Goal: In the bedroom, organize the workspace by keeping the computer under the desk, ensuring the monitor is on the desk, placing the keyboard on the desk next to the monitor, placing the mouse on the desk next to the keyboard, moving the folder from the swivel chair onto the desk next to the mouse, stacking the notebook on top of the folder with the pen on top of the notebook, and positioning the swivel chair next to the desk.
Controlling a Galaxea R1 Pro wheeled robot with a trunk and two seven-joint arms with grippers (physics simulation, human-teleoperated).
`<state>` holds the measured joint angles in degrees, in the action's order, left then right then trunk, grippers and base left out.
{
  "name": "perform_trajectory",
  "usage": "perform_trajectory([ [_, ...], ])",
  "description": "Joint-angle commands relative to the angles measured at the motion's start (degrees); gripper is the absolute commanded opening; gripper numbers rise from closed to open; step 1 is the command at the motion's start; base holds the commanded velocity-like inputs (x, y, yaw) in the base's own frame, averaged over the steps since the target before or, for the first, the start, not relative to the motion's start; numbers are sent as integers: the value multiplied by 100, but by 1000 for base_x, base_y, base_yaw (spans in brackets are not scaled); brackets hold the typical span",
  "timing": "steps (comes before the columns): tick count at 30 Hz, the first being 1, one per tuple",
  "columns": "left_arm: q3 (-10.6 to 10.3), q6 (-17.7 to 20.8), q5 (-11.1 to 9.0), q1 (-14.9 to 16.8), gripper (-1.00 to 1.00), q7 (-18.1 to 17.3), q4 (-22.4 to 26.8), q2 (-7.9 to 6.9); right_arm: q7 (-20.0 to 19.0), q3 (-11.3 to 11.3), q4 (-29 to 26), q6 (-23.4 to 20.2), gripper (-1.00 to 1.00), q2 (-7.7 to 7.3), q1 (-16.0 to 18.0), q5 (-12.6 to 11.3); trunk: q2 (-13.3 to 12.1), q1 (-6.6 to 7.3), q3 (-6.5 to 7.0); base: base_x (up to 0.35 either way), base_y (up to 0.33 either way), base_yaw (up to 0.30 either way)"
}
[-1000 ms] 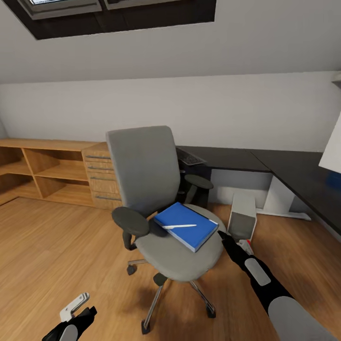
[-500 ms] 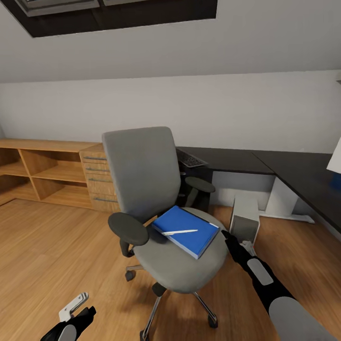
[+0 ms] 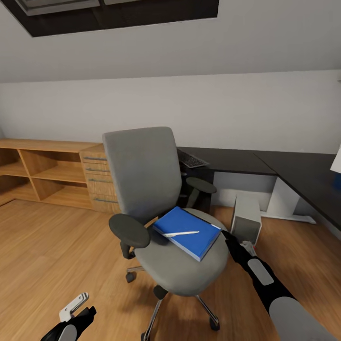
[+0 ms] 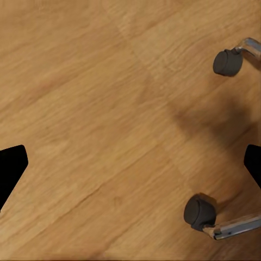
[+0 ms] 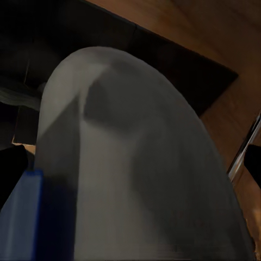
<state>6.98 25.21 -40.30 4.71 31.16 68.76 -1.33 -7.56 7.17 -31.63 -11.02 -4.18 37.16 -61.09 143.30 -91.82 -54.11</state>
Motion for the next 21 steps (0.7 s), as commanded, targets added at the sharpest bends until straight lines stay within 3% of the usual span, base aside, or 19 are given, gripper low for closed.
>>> perform_trajectory([
  [1, -3, 13, -49, 3, 100, 38, 6, -1, -18, 22, -2, -42, 100, 6, 4, -43, 2, -1, -6, 155, 128, 0],
  [21, -12, 18, -56, 3, 100, 39, 4, 1, -59, 20, -1, -61, 100, 7, 11, -43, 2, -1, -6, 24, 20, 0],
])
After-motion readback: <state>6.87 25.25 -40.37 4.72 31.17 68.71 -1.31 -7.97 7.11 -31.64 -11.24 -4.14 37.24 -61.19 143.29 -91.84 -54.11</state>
